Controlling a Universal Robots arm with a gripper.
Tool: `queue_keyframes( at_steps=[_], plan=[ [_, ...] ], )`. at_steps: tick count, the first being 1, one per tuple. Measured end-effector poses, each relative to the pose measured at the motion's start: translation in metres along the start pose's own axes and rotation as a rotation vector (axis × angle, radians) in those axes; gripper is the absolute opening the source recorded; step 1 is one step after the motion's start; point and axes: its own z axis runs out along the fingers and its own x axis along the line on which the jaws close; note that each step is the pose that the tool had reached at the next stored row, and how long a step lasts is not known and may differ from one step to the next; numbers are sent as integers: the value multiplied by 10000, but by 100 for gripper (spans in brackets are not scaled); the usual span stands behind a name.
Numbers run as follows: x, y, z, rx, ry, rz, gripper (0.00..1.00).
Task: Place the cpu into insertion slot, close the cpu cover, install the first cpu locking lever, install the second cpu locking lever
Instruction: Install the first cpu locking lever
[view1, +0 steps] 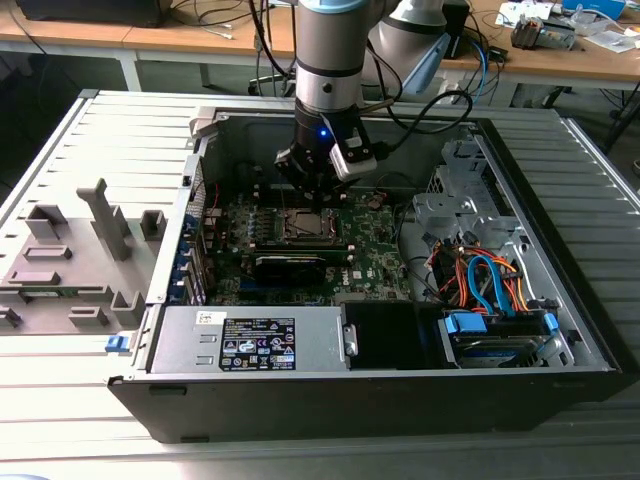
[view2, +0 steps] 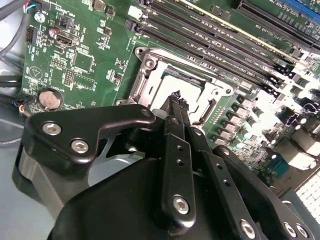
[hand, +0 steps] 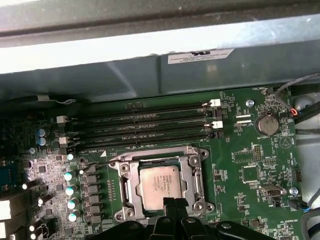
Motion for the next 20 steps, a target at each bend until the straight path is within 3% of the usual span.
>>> queue_keyframes(
  at_steps=[12, 18, 20],
  plan=[
    [0, 0, 0, -4, -21, -727, 11],
    [0, 0, 0, -18, -40, -1358, 11],
    [1, 0, -1, -38, -38, -1358, 11]
  ],
)
